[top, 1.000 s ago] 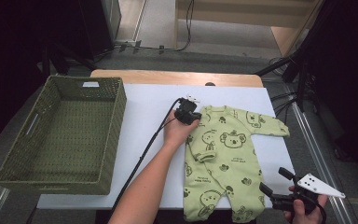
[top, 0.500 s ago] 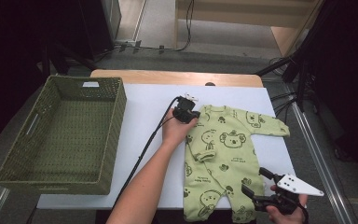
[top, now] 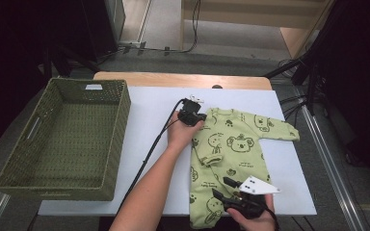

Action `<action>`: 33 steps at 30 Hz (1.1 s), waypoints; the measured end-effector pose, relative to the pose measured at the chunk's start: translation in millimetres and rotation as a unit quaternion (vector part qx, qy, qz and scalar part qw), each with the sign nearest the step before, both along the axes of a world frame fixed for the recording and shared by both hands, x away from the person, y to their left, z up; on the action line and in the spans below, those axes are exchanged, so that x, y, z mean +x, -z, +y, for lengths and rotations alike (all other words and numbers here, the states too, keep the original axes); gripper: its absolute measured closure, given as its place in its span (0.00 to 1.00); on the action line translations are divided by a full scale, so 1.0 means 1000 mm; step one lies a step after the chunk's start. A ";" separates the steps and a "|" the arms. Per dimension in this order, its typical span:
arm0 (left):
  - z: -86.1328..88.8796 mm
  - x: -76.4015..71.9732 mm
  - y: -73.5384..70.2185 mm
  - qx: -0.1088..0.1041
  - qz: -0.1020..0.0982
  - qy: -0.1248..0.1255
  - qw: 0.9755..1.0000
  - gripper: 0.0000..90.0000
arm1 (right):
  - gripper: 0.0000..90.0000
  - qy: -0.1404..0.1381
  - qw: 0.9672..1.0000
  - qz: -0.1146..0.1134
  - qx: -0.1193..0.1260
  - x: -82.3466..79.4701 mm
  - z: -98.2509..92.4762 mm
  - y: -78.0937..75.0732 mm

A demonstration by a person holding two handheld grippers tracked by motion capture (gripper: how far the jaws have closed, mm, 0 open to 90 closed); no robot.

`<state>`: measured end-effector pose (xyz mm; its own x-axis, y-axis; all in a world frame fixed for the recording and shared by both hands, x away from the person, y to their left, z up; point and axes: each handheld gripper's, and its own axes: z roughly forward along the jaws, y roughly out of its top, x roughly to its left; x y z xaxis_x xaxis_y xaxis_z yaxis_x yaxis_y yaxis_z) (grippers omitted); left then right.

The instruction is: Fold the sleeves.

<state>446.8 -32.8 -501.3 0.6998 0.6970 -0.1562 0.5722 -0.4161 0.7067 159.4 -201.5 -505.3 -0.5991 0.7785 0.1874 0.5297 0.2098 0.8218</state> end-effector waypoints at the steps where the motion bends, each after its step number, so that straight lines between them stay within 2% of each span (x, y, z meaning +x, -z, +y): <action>1: 0.000 0.000 0.000 0.000 0.000 -0.001 1.000 0.97 | 0.46 -0.006 1.000 0.002 -0.005 0.003 0.005 0.002; 5: 0.001 0.001 -0.001 -0.001 0.001 -0.002 1.000 0.97 | 0.52 -0.021 0.999 0.012 -0.021 0.013 0.026 0.007; 7: 0.001 0.002 0.000 -0.002 0.000 -0.003 1.000 0.97 | 0.55 -0.012 0.999 0.015 -0.042 0.016 0.037 0.009; 9: 0.002 0.002 0.000 0.000 -0.001 -0.003 1.000 0.97 | 0.55 -0.005 0.998 0.016 -0.052 0.020 0.044 0.010; 11: 0.002 0.002 0.000 0.001 -0.001 -0.003 1.000 0.97 | 0.55 -0.001 0.998 0.012 -0.054 0.023 0.049 0.009; 13: 0.002 0.003 0.000 0.000 0.000 -0.004 1.000 0.97 | 0.54 -0.007 0.999 0.014 -0.040 0.029 0.055 0.006; 15: 0.003 0.003 -0.001 0.001 -0.001 -0.004 1.000 0.97 | 0.52 -0.015 0.999 0.024 -0.044 0.034 0.062 0.006; 17: 0.003 0.003 -0.001 0.000 -0.001 -0.004 1.000 0.97 | 0.52 -0.012 0.997 0.041 -0.065 0.039 0.067 0.010; 18: 0.003 0.003 -0.002 -0.001 -0.001 -0.005 1.000 0.97 | 0.55 -0.006 0.996 0.051 -0.073 0.041 0.069 0.012; 20: 0.004 0.004 -0.001 0.000 -0.001 -0.003 1.000 0.97 | 0.62 -0.003 0.995 0.052 -0.082 0.042 0.069 0.012; 23: 0.005 0.005 0.000 0.003 0.001 -0.003 1.000 0.97 | 0.83 -0.001 0.995 0.052 -0.087 0.042 0.070 0.012; 25: 0.006 0.006 0.000 0.003 0.000 -0.006 1.000 0.97 | 0.94 -0.002 0.995 0.055 -0.087 0.043 0.071 0.012; 29: 0.009 0.009 -0.002 0.007 -0.004 -0.016 1.000 0.98 | 0.97 -0.013 0.994 0.066 -0.083 0.048 0.072 0.010; 33: 0.018 0.013 -0.005 0.015 -0.005 -0.024 1.000 0.98 | 0.97 -0.018 0.995 0.061 -0.081 0.052 0.079 0.007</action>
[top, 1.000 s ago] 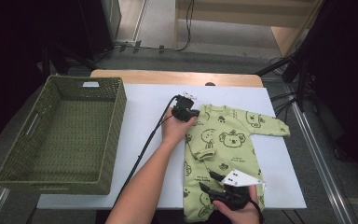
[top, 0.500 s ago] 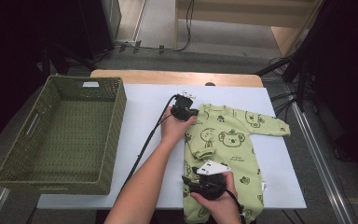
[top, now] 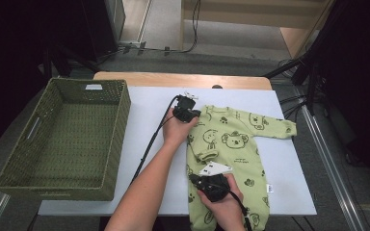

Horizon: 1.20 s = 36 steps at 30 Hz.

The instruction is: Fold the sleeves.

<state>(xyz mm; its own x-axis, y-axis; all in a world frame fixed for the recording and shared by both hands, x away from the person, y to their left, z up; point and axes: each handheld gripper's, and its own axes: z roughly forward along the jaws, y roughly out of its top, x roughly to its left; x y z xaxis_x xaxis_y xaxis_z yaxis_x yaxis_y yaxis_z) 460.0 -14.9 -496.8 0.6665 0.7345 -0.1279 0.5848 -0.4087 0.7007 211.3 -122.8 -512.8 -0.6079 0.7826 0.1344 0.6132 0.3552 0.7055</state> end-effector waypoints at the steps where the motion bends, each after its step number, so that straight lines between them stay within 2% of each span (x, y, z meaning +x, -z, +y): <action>1: 0.003 0.001 -0.001 0.003 -0.002 -0.002 1.000 0.98 | 0.97 -0.001 1.000 -0.001 0.001 0.001 0.002 -0.001; 9: 0.031 0.010 -0.014 0.014 -0.015 -0.025 0.999 0.97 | 0.97 -0.011 1.000 -0.013 0.025 0.014 0.026 -0.004; 18: 0.064 0.025 -0.022 0.032 -0.024 -0.056 0.998 0.97 | 0.97 -0.019 0.998 -0.011 0.055 0.033 0.054 -0.007; 22: 0.072 0.030 -0.025 0.036 -0.030 -0.066 0.997 0.97 | 0.97 -0.016 0.997 -0.008 0.072 0.042 0.067 -0.009; 26: 0.075 0.030 -0.028 0.025 -0.046 -0.075 0.996 0.95 | 0.95 -0.006 0.996 -0.014 0.091 0.048 0.074 -0.011; 27: 0.075 0.028 -0.030 0.014 -0.050 -0.082 0.995 0.89 | 0.89 -0.005 0.995 -0.014 0.098 0.048 0.074 -0.012; 28: 0.075 0.027 -0.032 0.003 -0.049 -0.085 0.995 0.81 | 0.78 -0.008 0.994 -0.016 0.109 0.048 0.072 -0.013; 29: 0.075 0.026 -0.034 -0.001 -0.048 -0.085 0.995 0.73 | 0.68 -0.009 0.994 -0.015 0.112 0.047 0.071 -0.015; 31: 0.074 0.022 -0.039 -0.006 -0.052 -0.083 0.995 0.64 | 0.55 -0.009 0.994 -0.018 0.107 0.043 0.066 -0.018; 33: 0.075 0.017 -0.043 -0.018 -0.054 -0.085 0.995 0.56 | 0.48 -0.004 0.994 -0.019 0.106 0.039 0.059 -0.021; 36: 0.079 0.006 -0.048 -0.051 -0.050 -0.089 0.993 0.51 | 0.41 0.004 0.994 -0.026 0.108 0.032 0.047 -0.025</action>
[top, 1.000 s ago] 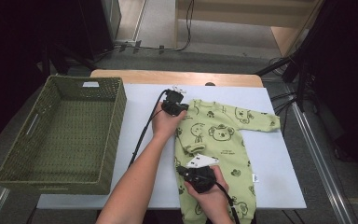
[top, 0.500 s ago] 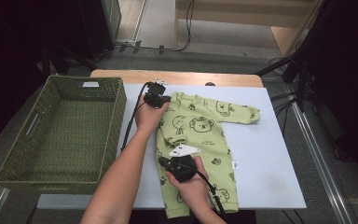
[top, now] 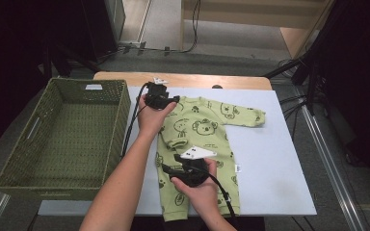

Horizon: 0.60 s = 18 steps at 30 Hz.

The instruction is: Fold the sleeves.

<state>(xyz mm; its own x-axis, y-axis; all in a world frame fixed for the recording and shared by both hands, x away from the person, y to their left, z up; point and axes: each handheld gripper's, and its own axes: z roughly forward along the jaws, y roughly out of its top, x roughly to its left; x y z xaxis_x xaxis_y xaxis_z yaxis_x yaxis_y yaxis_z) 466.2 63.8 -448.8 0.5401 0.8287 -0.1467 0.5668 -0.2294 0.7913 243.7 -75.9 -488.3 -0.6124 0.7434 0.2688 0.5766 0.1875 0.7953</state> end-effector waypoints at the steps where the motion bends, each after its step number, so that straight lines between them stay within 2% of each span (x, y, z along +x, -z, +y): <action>1: 0.001 -0.003 -0.001 -0.006 0.001 0.002 1.000 0.49 | 0.39 0.002 1.000 -0.003 -0.003 -0.002 -0.003 -0.001; 6: 0.000 -0.022 -0.004 -0.015 -0.002 0.010 1.000 0.34 | 0.32 -0.001 1.000 -0.021 -0.011 -0.013 -0.021 -0.004; 10: 0.000 -0.037 -0.005 -0.025 -0.006 0.019 1.000 0.26 | 0.25 0.000 0.999 -0.030 -0.013 -0.020 -0.034 -0.006; 14: 0.000 -0.052 -0.003 -0.031 -0.010 0.038 0.999 0.20 | 0.17 -0.004 0.999 -0.040 -0.014 -0.023 -0.045 -0.007; 16: 0.001 -0.060 -0.003 -0.039 -0.010 0.048 0.998 0.14 | 0.14 -0.003 0.999 -0.044 -0.011 -0.024 -0.053 -0.007; 18: 0.002 -0.067 -0.003 -0.046 -0.013 0.057 0.997 0.14 | 0.13 0.002 0.999 -0.046 -0.010 -0.025 -0.060 -0.008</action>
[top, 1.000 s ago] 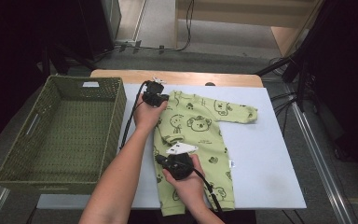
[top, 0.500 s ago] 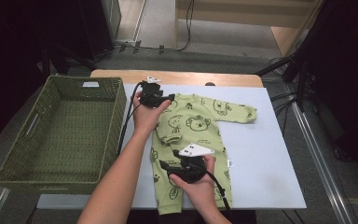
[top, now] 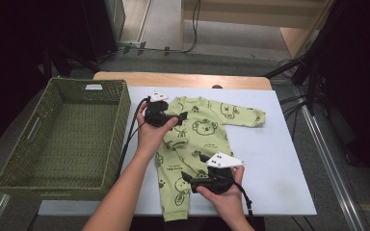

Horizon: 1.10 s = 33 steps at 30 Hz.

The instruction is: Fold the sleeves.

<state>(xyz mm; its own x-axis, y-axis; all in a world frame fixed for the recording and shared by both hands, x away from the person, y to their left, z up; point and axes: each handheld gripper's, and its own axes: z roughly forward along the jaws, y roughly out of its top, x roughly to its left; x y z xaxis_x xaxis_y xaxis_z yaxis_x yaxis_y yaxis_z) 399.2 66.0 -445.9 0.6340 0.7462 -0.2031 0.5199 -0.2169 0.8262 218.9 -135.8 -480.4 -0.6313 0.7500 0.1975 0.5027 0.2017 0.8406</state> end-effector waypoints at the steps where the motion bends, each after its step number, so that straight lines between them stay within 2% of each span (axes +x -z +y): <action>1: 0.000 -0.005 0.000 -0.005 -0.002 0.004 1.000 0.11 | 0.12 0.001 1.000 0.000 0.001 0.000 -0.003 0.000; 4: 0.001 -0.017 -0.001 -0.011 -0.009 0.017 1.000 0.09 | 0.06 0.004 1.000 0.000 0.010 0.000 -0.014 -0.002; 6: 0.002 -0.025 -0.002 -0.013 -0.012 0.027 0.999 0.04 | 0.00 0.005 1.000 -0.003 0.013 0.001 -0.021 -0.003; 9: 0.003 -0.035 -0.003 -0.017 -0.016 0.039 0.999 0.00 | 0.00 0.009 1.000 -0.008 0.018 0.002 -0.032 -0.006; 18: 0.013 -0.064 -0.006 -0.024 -0.035 0.062 0.997 0.00 | 0.00 0.050 0.998 -0.017 0.021 0.008 -0.062 -0.008; 25: 0.018 -0.085 -0.007 -0.030 -0.047 0.066 0.996 0.00 | 0.00 0.070 0.997 -0.022 0.014 0.014 -0.081 -0.005; 33: 0.027 -0.106 -0.001 -0.032 -0.047 0.071 0.996 0.00 | 0.00 0.095 0.995 -0.019 0.007 0.025 -0.102 -0.004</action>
